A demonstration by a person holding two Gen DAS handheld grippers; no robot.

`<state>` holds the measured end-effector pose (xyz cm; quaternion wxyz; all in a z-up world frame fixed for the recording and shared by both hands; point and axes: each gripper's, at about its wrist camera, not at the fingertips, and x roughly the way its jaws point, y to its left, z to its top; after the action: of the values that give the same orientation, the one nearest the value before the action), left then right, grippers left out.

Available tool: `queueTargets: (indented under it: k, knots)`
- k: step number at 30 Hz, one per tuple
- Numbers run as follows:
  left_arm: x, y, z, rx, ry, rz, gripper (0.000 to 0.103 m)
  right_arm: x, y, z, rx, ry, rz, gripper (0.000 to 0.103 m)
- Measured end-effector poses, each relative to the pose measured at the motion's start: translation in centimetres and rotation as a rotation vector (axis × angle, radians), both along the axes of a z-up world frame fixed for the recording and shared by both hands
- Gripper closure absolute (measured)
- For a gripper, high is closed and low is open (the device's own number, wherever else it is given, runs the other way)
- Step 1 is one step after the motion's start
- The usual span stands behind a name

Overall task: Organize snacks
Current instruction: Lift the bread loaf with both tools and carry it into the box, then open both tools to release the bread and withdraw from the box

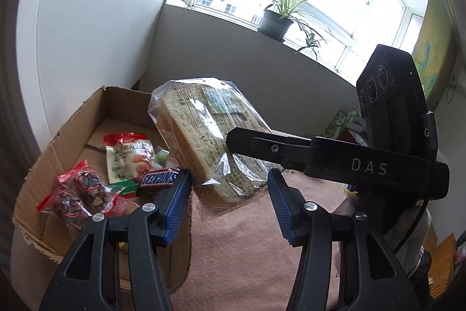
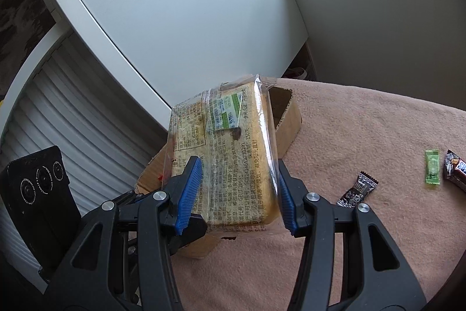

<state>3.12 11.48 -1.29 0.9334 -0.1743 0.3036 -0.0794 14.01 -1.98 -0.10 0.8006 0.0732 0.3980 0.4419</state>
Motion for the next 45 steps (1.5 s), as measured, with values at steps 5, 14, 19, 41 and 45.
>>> queueTargets:
  k: [5, 14, 19, 41, 45]
  knots:
    - [0.8, 2.4, -0.5, -0.002, 0.020, 0.035, 0.049, 0.8, 3.1, -0.8, -0.004, 0.009, 0.024, 0.051]
    - [2.1, 5.3, -1.7, -0.014, 0.063, 0.089, 0.049, 1.8, 6.3, -2.5, -0.018, 0.027, 0.055, 0.051]
    - [2.5, 5.8, -2.0, -0.002, 0.074, 0.105, 0.049, 2.1, 7.3, -3.0, -0.022, 0.034, 0.059, 0.051]
    - [2.0, 4.8, -1.7, 0.105, 0.056, 0.178, 0.040, 0.4, 3.5, -1.0, -0.102, -0.131, -0.088, 0.013]
    - [1.9, 3.8, -1.2, 0.107, 0.038, 0.172, 0.040, 0.0, 1.4, -0.4, -0.150, -0.185, -0.133, 0.012]
